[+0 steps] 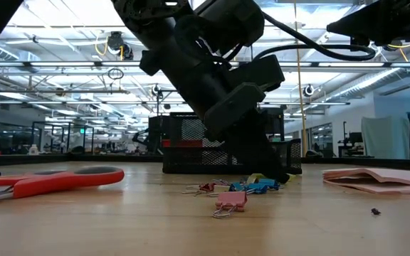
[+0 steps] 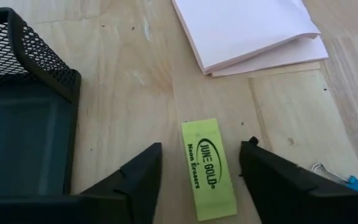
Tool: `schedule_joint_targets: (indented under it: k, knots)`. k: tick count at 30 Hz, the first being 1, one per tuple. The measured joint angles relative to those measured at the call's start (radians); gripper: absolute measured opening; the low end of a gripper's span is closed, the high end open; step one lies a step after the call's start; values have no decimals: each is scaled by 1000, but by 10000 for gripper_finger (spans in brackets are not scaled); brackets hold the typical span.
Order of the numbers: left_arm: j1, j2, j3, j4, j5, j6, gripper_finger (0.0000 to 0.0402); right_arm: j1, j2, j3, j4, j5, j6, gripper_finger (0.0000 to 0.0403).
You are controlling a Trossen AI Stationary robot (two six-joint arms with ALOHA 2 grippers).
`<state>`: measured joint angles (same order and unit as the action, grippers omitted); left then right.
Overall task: Pick and place office supplies into organizer
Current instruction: Put the green eraser into the desk organizer
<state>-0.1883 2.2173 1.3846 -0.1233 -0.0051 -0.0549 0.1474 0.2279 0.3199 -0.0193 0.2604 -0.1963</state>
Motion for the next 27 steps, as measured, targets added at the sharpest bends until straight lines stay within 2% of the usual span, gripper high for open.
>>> schedule_joint_targets:
  k: [6, 13, 17, 27]
  knots:
    - [0, 0, 0, 3, -1, 2, 142, 0, 0, 0, 0, 0, 0, 9]
    - [-1, 0, -2, 14, -1, 3, 98, 0, 0, 0, 0, 0, 1, 9]
    - [-2, -7, -3, 25, -1, 21, 85, 0, 0, 0, 0, 0, 1, 9]
    - [-9, -75, -8, 21, 31, 46, 85, 0, 3, 0, 1, 0, 1, 9]
